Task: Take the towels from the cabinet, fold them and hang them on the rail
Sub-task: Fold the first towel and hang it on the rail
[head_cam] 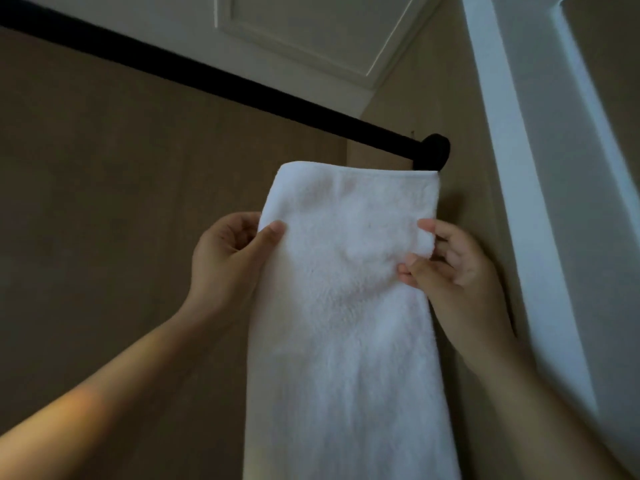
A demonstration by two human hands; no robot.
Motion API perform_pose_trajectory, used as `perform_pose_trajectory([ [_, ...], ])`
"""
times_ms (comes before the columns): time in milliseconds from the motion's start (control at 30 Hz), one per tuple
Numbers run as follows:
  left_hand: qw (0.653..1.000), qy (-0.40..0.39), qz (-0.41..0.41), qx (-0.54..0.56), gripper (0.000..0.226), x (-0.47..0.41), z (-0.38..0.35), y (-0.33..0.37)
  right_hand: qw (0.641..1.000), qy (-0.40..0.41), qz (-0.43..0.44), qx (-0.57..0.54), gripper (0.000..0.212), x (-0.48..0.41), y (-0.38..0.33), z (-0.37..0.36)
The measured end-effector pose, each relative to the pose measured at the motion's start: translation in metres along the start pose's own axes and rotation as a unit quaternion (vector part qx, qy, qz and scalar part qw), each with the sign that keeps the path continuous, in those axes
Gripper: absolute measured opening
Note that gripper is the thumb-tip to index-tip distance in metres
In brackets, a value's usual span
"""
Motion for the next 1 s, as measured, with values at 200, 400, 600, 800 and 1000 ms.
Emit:
perform_pose_trajectory([
  [200,0.976,-0.010,-0.110,-0.185,0.012,-0.013,-0.002,0.048,1.000,0.003,0.019,0.024,0.057,-0.022,-0.004,-0.015],
  [400,0.941,-0.083,-0.136,-0.300,0.026,-0.014,-0.009,0.085,1.000,-0.016,0.019,0.002,0.067,-0.031,-0.012,-0.016],
  [600,0.878,-0.171,-0.185,-0.406,0.085,-0.029,-0.021,0.099,0.992,0.011,0.104,0.077,0.087,-0.052,-0.028,-0.015],
  [800,0.784,-0.176,-0.235,-0.547,0.106,-0.064,-0.031,0.113,0.975,0.010,0.145,0.171,0.100,-0.082,-0.036,-0.016],
  [1000,0.740,-0.148,-0.286,-0.590,0.107,-0.099,-0.043,0.117,0.970,0.004,0.135,0.200,0.105,-0.109,-0.038,-0.020],
])
Point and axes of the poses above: each hand's wrist, its own x-axis away from the middle knuckle, its own z-axis out of the back of the hand, y = z × x, the point moved 3 cm from there along -x, towards the middle knuckle, and after that the axes turned 11 degrees about x, right-handed, at the moved point
